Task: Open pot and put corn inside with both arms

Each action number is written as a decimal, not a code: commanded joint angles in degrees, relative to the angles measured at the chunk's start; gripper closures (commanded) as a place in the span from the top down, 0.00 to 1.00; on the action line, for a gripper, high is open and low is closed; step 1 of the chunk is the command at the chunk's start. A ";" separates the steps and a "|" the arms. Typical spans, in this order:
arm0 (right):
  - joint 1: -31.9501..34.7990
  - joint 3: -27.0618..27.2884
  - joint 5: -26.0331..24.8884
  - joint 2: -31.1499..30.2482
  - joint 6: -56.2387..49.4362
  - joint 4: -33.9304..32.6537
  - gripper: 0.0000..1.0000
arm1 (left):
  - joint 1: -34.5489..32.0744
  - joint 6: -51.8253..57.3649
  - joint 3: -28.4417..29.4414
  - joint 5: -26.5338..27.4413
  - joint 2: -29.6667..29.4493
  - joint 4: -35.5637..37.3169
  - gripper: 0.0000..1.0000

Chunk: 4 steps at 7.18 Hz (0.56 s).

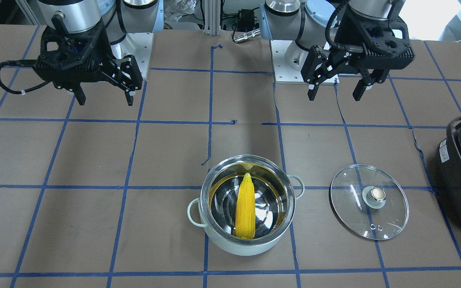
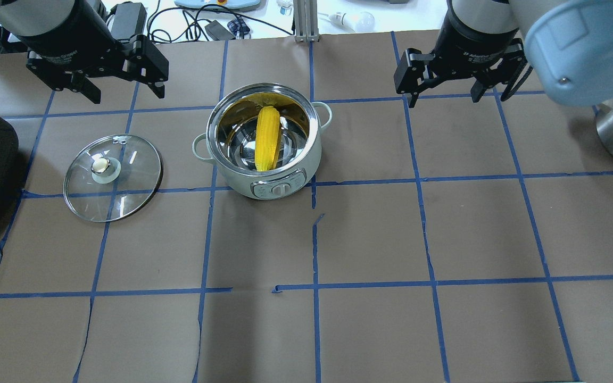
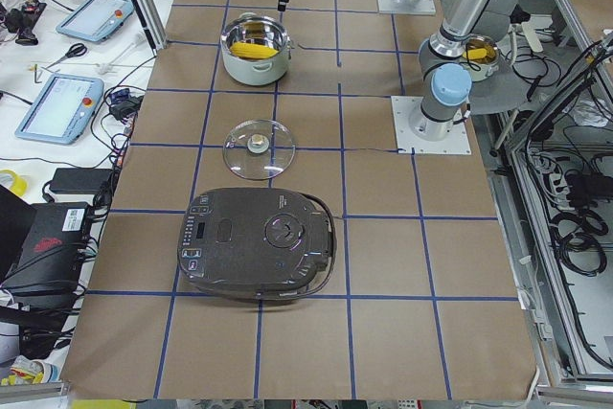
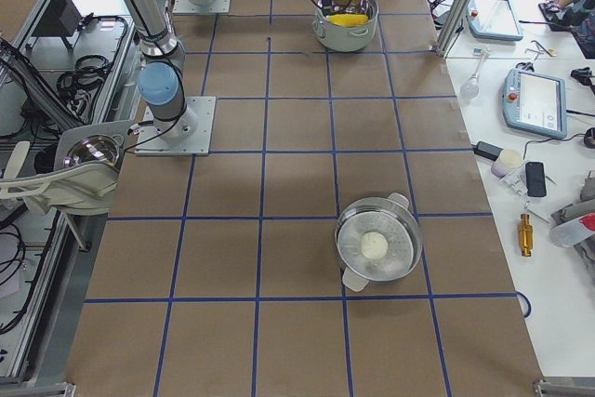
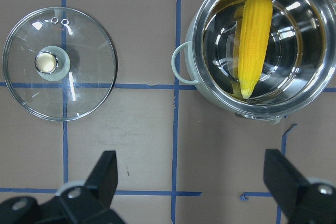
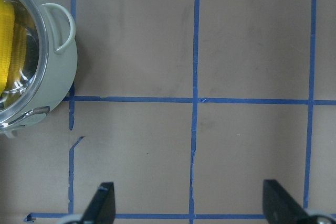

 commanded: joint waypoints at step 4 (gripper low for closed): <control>-0.14 0.00 -0.06 0.09 0.00 -0.08 1.00 | 0.00 0.00 0.00 0.07 0.00 0.00 1.00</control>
